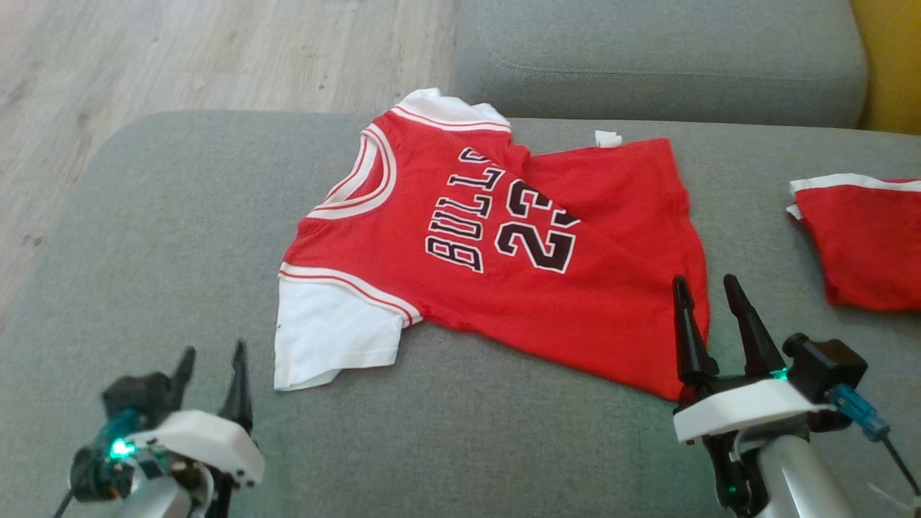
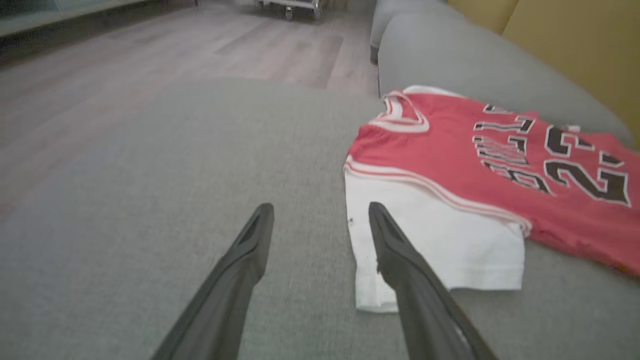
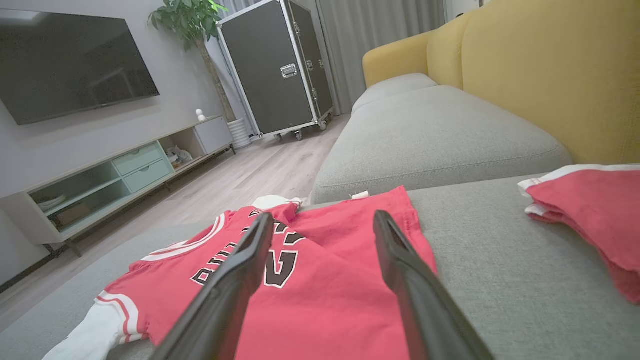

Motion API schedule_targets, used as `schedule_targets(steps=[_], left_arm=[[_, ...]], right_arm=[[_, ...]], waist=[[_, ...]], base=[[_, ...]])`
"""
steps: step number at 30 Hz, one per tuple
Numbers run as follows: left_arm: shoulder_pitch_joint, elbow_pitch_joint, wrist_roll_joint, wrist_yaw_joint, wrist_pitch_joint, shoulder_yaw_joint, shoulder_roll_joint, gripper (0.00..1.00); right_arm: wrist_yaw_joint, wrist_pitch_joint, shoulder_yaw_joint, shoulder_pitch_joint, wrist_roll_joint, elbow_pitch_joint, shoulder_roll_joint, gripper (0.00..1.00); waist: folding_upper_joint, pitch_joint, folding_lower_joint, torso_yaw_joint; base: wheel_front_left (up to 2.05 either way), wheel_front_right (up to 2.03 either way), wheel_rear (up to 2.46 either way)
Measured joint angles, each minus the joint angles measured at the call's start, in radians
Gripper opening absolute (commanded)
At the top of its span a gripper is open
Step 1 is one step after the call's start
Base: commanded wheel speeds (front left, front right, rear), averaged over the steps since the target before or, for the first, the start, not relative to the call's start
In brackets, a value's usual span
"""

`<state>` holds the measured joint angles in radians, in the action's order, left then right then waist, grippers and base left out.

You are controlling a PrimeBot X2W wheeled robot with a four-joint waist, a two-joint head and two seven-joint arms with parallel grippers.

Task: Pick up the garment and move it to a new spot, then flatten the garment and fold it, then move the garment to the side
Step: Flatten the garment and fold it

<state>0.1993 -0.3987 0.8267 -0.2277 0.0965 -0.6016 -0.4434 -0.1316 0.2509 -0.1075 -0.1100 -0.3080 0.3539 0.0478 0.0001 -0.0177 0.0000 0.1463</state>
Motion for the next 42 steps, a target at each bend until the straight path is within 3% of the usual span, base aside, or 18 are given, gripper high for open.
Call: schedule_targets(steps=[4, 9, 14, 23, 29, 36, 42], left_arm=[[0.001, 0.052, -0.012, 0.011, 0.106, 0.040, -0.004, 1.00], [0.003, 0.127, -0.058, 0.035, 0.152, 0.095, 0.003, 1.00], [0.003, 0.192, -0.160, 0.054, 0.155, 0.174, 0.055, 1.00], [-0.051, 0.219, -0.325, 0.140, 0.156, 0.310, 0.173, 1.00], [-0.083, 0.157, -0.384, 0.194, 0.156, 0.367, 0.216, 1.00], [-0.065, -0.097, -0.396, 0.161, 0.051, 0.368, 0.216, 1.00], [-0.007, -0.189, -0.393, 0.139, 0.002, 0.372, 0.214, 1.00]], right_arm=[[0.000, 0.000, 0.000, 0.001, 0.000, -0.021, 0.000, 1.00], [0.000, 0.000, 0.006, 0.001, 0.002, -0.063, 0.000, 1.00], [0.000, 0.000, 0.015, 0.001, 0.018, -0.100, 0.000, 1.00], [0.000, 0.000, 0.017, 0.001, 0.037, -0.150, 0.000, 1.00], [0.000, 0.000, 0.017, 0.001, 0.037, -0.164, 0.000, 1.00], [0.000, 0.000, 0.016, 0.000, 0.046, -0.161, 0.000, 1.00], [0.000, 0.000, 0.015, -0.001, 0.046, -0.150, 0.000, 1.00]], waist=[[0.0000, 0.006, 0.0000, -0.016], [0.0000, 0.004, 0.0000, -0.042], [0.0000, -0.007, 0.0001, -0.067], [0.0000, -0.034, 0.0001, -0.115], [0.0000, -0.057, 0.0001, -0.127], [0.0000, -0.078, 0.0001, -0.133], [0.0000, -0.099, 0.0001, -0.142]], base=[[0.00, 0.00, 0.00], [0.00, 0.00, 0.00], [0.00, 0.00, 0.00], [0.00, 0.00, 0.00], [0.00, 0.00, 0.00], [0.00, 0.00, 0.00], [0.00, 0.00, 0.00]])
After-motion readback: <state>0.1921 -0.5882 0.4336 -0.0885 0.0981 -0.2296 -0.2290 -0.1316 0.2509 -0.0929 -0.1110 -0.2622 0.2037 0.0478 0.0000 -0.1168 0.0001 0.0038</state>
